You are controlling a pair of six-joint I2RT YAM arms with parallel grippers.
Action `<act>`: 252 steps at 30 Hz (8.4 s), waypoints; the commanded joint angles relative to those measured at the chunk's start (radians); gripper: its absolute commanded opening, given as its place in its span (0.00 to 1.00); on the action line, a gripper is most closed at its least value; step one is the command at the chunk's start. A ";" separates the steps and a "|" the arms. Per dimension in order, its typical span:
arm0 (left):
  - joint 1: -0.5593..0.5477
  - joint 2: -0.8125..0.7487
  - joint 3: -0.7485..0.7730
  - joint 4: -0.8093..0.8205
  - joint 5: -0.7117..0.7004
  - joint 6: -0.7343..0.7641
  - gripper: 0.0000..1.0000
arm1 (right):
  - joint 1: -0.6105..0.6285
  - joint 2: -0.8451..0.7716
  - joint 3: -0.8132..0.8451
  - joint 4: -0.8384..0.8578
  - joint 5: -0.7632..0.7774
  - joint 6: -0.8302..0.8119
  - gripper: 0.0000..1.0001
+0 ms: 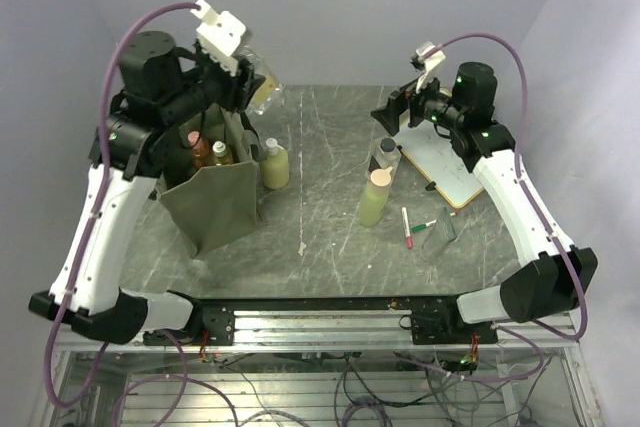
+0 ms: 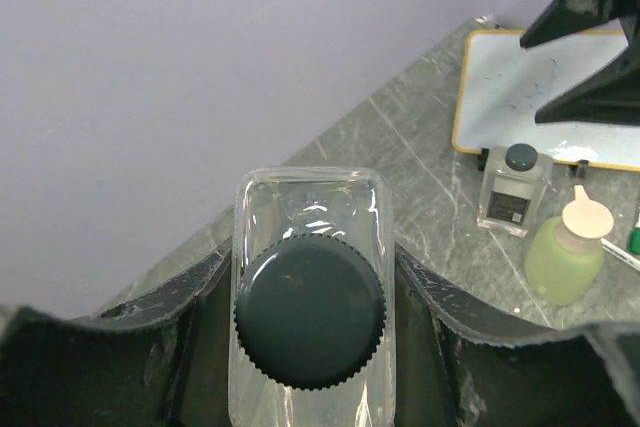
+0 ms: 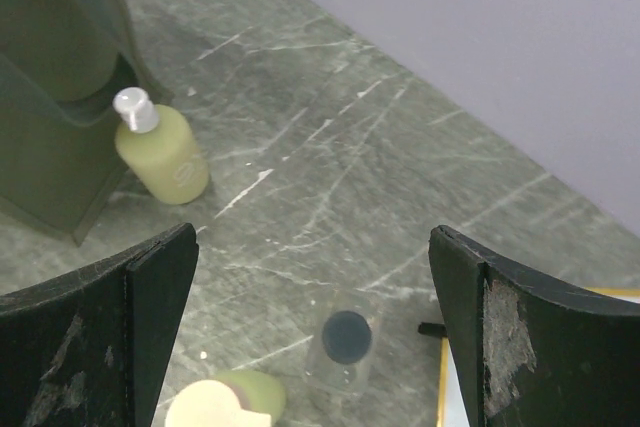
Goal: Place the personal care products into the canvas bag
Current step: Place the care product in the canvas bag, then pick up the care product from the center of the board.
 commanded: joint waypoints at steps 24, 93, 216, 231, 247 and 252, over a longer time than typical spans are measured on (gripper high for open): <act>0.287 -0.281 -0.165 -0.097 -0.323 -0.267 0.07 | 0.392 0.333 0.281 0.043 -0.151 -0.133 1.00; 0.392 -0.140 -0.603 0.239 -0.674 -0.378 0.07 | 0.548 0.380 0.257 -0.038 -0.136 -0.274 0.92; 0.488 -0.024 -0.796 0.351 -0.570 -0.473 0.63 | 0.510 0.246 0.115 -0.060 -0.042 -0.334 0.92; 0.490 -0.065 -0.776 0.357 -0.542 -0.435 0.79 | 0.509 0.234 0.108 -0.057 -0.035 -0.333 0.92; 0.490 -0.222 -0.645 0.235 -0.180 -0.210 0.96 | 0.478 0.177 0.076 0.001 0.030 -0.219 0.97; 0.489 -0.270 -0.604 0.203 -0.067 -0.136 0.99 | 0.463 0.114 0.008 0.029 0.081 -0.187 0.98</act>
